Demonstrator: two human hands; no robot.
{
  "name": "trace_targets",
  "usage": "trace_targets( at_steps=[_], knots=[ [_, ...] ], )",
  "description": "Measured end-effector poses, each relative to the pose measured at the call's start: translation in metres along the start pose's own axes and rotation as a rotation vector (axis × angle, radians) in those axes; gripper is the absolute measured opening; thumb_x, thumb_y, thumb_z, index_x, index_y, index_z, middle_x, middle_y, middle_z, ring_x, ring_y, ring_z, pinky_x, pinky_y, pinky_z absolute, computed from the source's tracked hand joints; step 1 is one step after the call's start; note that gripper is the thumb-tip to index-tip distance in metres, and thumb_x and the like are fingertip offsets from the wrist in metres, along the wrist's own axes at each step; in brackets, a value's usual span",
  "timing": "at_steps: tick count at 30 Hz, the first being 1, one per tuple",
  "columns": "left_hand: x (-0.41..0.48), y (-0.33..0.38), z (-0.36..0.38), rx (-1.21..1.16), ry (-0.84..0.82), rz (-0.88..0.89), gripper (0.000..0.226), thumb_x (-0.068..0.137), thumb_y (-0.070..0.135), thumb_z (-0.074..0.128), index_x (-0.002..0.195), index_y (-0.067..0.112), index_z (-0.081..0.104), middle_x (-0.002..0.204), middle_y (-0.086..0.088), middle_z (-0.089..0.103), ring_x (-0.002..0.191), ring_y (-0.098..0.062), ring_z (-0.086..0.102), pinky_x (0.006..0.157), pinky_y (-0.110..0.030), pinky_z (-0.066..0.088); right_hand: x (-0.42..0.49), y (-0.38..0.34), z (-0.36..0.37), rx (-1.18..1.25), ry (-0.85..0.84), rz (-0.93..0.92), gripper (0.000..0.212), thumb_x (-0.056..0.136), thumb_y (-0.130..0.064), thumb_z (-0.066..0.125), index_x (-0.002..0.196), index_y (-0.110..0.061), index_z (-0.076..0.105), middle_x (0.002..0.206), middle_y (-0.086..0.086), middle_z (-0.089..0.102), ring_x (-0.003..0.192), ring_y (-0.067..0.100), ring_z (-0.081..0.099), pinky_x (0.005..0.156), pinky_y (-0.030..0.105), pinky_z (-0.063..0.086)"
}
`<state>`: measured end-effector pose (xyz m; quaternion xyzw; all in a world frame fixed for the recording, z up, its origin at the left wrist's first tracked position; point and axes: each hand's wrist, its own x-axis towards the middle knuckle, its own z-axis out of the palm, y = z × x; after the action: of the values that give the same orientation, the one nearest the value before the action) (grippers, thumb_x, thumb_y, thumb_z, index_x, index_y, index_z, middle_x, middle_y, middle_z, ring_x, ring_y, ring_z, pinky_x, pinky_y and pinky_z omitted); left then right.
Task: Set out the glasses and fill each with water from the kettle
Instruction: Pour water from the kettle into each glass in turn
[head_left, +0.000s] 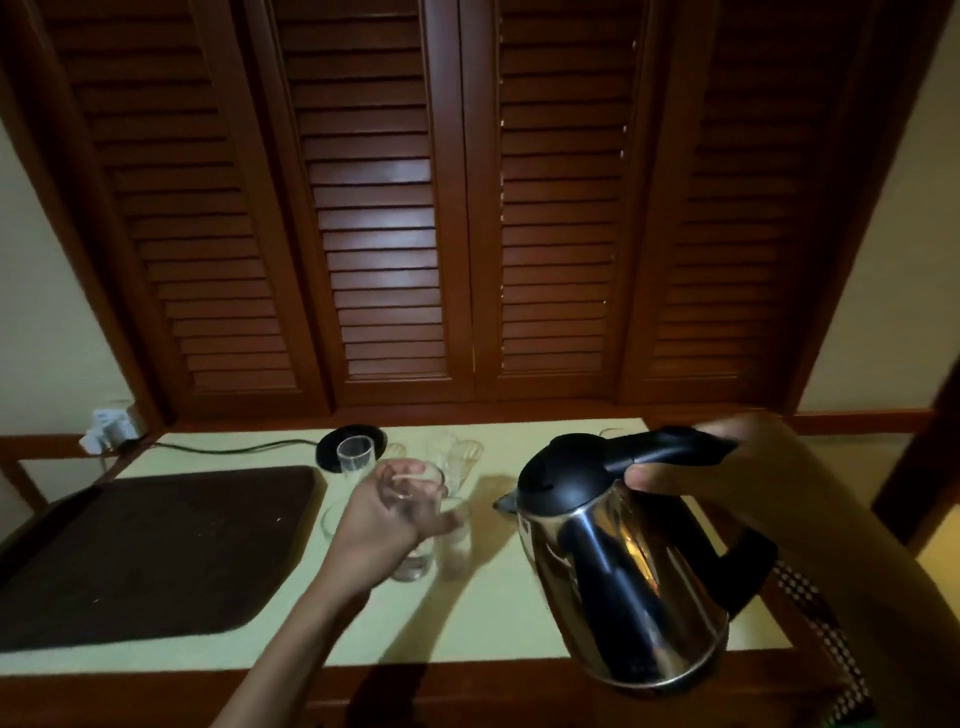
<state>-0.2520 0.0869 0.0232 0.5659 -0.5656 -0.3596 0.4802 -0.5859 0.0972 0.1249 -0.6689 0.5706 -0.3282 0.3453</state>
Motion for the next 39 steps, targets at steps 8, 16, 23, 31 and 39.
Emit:
trace_targets(
  at_steps=[8,16,23,31,39],
  knots=[
    [0.108,0.023,0.061,-0.077,0.044,0.010,0.060,0.056,0.014,0.101,0.107,0.011,0.071,0.100,-0.004,0.079,0.085,-0.007,0.074,0.074,-0.023,0.057,0.015,0.022,-0.043,0.049,0.101,-0.009,0.034,0.063,-0.038,0.098,0.088,-0.026,0.079,0.081,-0.009,0.082,0.077,0.007,0.078,0.088,0.041,0.065],
    [0.176,-0.011,0.116,-0.069,0.017,-0.056,0.071,0.036,0.038,0.103,0.101,0.023,0.079,0.095,0.009,0.081,0.088,-0.007,0.075,0.072,-0.021,0.055,0.036,0.050,-0.076,-0.021,0.191,-0.088,0.043,0.062,-0.042,0.095,0.098,-0.024,0.079,0.094,-0.003,0.083,0.089,0.018,0.080,0.092,0.051,0.063],
    [0.204,-0.038,0.142,0.013,0.062,-0.140,0.045,0.045,0.033,0.105,0.080,0.046,0.080,0.090,0.021,0.080,0.093,-0.006,0.073,0.083,-0.026,0.056,0.057,0.064,-0.092,-0.030,0.177,-0.105,0.034,0.065,-0.043,0.093,0.088,-0.021,0.081,0.086,0.001,0.083,0.084,0.022,0.081,0.090,0.053,0.063],
    [0.215,-0.055,0.157,0.254,0.075,-0.169,0.047,0.050,0.040,0.103,0.083,0.049,0.071,0.094,0.013,0.072,0.091,-0.013,0.066,0.080,-0.029,0.048,0.079,0.078,-0.094,0.001,0.110,-0.117,0.045,0.058,-0.056,0.090,0.091,-0.026,0.079,0.091,-0.002,0.083,0.085,0.019,0.081,0.088,0.051,0.064],
    [0.222,-0.077,0.166,0.372,0.038,-0.233,0.070,0.050,0.035,0.104,0.114,0.024,0.077,0.112,-0.002,0.074,0.108,-0.023,0.069,0.097,-0.037,0.054,0.087,0.085,-0.099,-0.013,0.087,-0.063,0.038,0.065,-0.043,0.093,0.090,-0.017,0.078,0.085,-0.001,0.083,0.079,0.018,0.081,0.088,0.050,0.064]
  ],
)
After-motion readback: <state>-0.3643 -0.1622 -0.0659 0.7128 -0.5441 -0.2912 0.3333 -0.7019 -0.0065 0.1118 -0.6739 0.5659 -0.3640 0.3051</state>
